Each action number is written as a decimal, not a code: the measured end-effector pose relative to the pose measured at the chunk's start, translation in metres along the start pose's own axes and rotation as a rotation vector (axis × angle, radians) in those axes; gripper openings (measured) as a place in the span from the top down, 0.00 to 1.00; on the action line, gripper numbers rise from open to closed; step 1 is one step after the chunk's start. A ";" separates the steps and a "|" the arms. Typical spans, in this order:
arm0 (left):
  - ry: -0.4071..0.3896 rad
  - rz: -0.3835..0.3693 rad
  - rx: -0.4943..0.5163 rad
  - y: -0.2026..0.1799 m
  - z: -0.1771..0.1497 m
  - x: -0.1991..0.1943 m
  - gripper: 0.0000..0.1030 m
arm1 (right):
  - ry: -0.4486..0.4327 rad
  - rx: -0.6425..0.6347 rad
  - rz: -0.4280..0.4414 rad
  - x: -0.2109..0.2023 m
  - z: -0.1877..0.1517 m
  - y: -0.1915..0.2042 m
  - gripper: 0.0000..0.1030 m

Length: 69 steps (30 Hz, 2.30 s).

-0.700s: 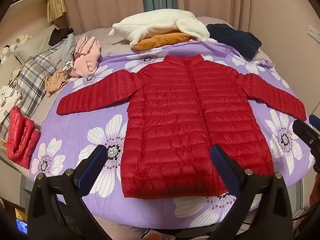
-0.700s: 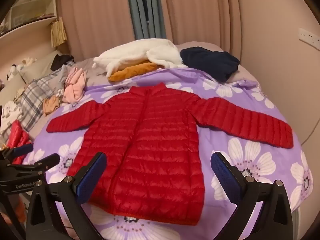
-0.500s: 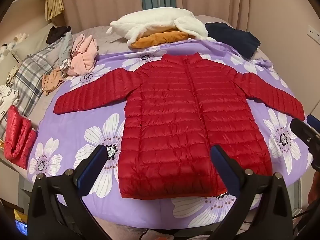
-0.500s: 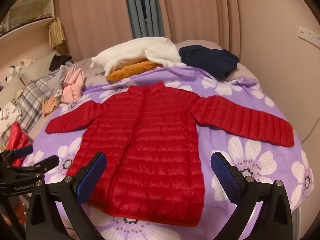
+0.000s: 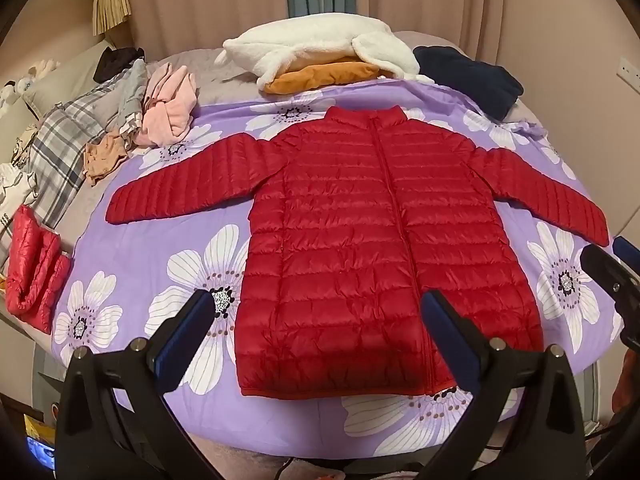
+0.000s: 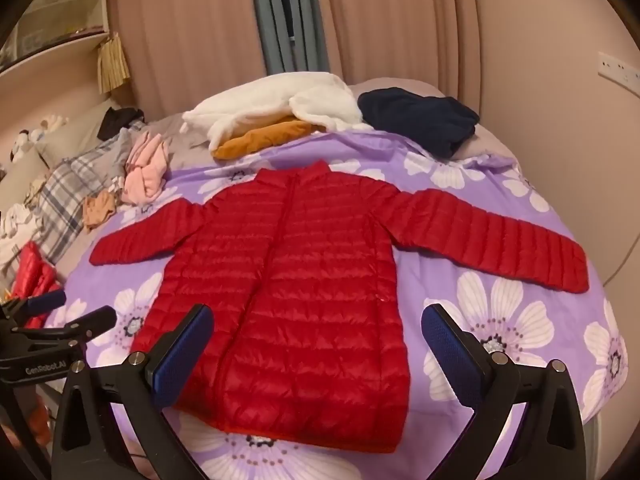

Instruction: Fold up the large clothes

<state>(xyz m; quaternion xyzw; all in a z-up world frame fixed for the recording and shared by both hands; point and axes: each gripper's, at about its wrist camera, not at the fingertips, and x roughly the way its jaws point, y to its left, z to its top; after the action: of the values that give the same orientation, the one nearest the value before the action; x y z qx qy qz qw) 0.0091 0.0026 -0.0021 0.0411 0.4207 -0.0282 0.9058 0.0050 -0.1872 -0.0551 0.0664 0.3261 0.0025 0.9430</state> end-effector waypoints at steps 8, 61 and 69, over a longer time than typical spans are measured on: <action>-0.006 0.000 0.005 -0.001 0.000 -0.002 0.00 | -0.003 0.004 0.002 0.001 0.000 -0.003 0.00; -0.001 -0.004 0.028 -0.011 -0.002 -0.005 0.00 | -0.008 0.011 0.003 -0.002 -0.003 -0.008 0.00; 0.019 -0.031 -0.023 -0.010 0.002 0.008 0.00 | 0.010 0.066 0.012 0.003 -0.006 -0.026 0.00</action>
<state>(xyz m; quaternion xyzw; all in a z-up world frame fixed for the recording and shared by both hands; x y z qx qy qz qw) 0.0151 -0.0077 -0.0073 0.0242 0.4304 -0.0368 0.9016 0.0030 -0.2118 -0.0653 0.0994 0.3305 -0.0021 0.9386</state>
